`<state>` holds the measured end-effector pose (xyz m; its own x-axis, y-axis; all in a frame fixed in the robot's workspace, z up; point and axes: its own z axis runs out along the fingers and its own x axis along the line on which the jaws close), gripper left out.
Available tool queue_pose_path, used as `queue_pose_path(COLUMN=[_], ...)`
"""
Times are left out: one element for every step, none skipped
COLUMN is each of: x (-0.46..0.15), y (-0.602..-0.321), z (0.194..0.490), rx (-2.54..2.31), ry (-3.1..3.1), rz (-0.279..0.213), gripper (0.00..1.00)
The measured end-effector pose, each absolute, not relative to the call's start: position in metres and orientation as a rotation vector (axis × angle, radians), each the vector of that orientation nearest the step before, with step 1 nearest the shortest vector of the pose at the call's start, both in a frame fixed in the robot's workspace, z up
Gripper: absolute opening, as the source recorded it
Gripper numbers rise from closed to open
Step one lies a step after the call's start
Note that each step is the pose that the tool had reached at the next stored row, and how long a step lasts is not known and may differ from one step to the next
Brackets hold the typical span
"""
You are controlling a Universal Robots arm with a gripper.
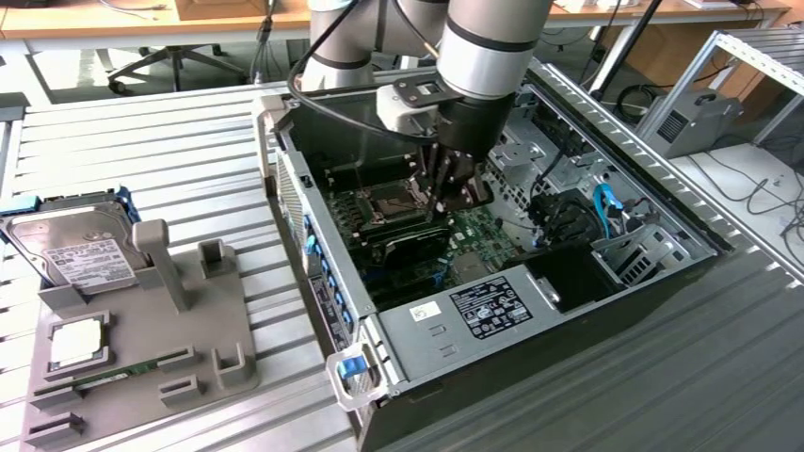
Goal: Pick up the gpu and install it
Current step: 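Insert the gpu into the slot, then press down on the gpu until it lock into place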
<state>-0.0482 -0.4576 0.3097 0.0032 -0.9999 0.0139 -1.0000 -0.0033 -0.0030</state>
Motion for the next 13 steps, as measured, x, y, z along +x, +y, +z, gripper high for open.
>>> queue_pose_path(x=[-0.048,-0.048,-0.048,-0.048,-0.048,-0.048,-0.049,-0.053,-0.060,-0.065,-0.069,-0.073,-0.078], y=[-0.458,-0.458,-0.458,-0.458,-0.458,-0.458,-0.457,-0.458,-0.457,-0.457,-0.457,-0.456,-0.456], z=[0.310,0.311,0.311,0.312,0.312,0.312,0.312,0.312,0.312,0.312,0.312,0.312,0.311], rx=[2.220,2.220,2.220,2.220,2.220,2.220,2.220,2.222,2.224,2.225,2.226,2.227,2.228], ry=[-2.213,-2.213,-2.213,-2.213,-2.213,-2.213,-2.214,-2.215,-2.216,-2.218,-2.219,-2.220,-2.221], rz=[0.019,0.019,0.020,0.020,0.020,0.021,0.021,0.024,0.028,0.032,0.034,0.036,0.039], gripper=[0.11,0.11,0.11,0.11,0.11,0.11,0.11,0.11,0.11,0.11,0.11,0.11,0.11])
